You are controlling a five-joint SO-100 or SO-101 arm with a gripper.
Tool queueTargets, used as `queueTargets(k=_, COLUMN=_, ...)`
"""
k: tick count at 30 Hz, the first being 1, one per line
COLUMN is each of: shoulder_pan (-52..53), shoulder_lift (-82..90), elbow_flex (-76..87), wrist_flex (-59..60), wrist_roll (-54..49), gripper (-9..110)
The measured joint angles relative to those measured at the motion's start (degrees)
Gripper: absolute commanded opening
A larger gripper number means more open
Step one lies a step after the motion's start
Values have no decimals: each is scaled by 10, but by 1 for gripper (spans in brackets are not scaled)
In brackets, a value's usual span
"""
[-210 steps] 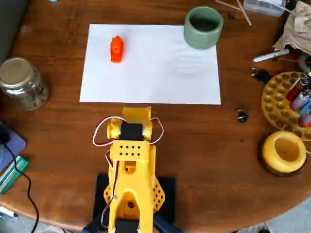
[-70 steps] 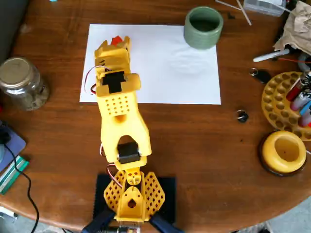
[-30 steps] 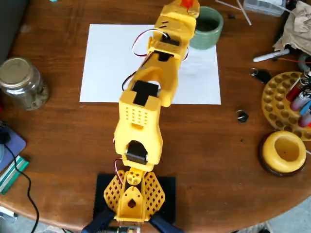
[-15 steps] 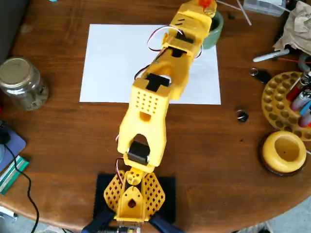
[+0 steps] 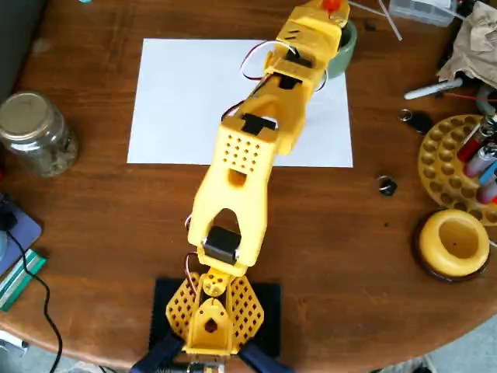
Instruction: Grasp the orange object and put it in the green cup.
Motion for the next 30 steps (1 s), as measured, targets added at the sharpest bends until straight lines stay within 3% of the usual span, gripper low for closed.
queueTargets(k=8, shoulder_pan=-6, shoulder_lift=-2, elbow_flex=-3, wrist_flex=0, wrist_roll=-7, gripper=23)
queueTargets(k=11, shoulder_pan=-7, shoulder_lift=-2, elbow_flex=-3, wrist_flex=0, wrist_roll=-20, gripper=12)
queueTargets(k=12, shoulder_pan=-7, shoulder_lift=-1, elbow_flex=0, wrist_flex=0, wrist_roll=-33, gripper=2)
queueTargets(k=15, shoulder_pan=-10, shoulder_lift=38, elbow_flex=16, wrist_flex=47, wrist_roll=-88, gripper=0)
queueTargets(k=21, shoulder_pan=-31, shoulder_lift=243, elbow_flex=99, wrist_flex=298, wrist_roll=-273, gripper=0)
queueTargets(k=30, shoulder_pan=-95, shoulder_lift=670, elbow_flex=371, wrist_flex=541, wrist_roll=-657, gripper=0)
